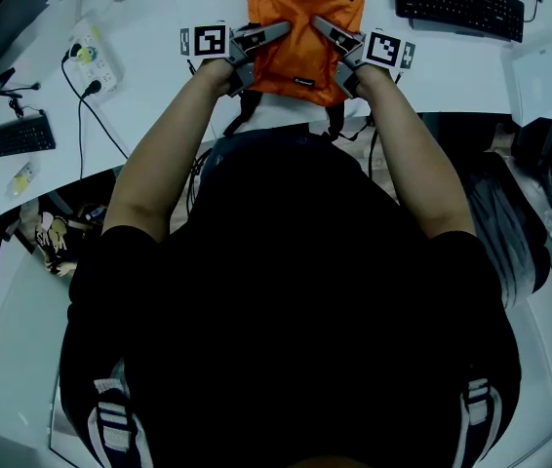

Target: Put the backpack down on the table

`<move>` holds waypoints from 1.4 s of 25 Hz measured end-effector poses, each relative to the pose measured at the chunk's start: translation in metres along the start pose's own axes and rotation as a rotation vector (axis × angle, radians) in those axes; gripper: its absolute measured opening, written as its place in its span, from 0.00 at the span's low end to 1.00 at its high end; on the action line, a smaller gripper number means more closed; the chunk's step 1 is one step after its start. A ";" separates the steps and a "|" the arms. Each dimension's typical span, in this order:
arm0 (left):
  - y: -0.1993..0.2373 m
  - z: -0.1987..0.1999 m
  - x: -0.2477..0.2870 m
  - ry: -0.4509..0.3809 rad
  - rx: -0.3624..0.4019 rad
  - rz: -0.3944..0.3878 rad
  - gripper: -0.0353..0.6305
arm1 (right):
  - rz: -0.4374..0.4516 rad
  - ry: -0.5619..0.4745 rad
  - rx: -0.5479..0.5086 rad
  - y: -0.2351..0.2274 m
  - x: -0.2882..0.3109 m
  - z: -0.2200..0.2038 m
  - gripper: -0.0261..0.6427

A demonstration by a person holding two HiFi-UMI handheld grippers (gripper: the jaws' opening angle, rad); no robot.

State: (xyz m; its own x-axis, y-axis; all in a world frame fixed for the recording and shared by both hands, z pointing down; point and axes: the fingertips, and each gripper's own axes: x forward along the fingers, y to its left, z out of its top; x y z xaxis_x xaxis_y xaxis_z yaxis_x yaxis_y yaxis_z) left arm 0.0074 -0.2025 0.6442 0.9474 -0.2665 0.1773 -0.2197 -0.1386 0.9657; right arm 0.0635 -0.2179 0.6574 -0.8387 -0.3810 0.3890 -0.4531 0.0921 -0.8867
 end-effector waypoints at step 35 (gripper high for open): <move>0.000 0.001 -0.033 -0.045 0.204 0.182 0.42 | -0.249 -0.077 -0.212 -0.004 -0.029 0.005 0.44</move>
State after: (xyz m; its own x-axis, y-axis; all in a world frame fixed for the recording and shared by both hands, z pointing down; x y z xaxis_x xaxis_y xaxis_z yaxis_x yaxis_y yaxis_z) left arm -0.0237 -0.1950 0.6385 0.8776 -0.3463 0.3315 -0.4322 -0.2723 0.8597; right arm 0.0916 -0.2121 0.6484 -0.6725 -0.4834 0.5604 -0.7010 0.1733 -0.6918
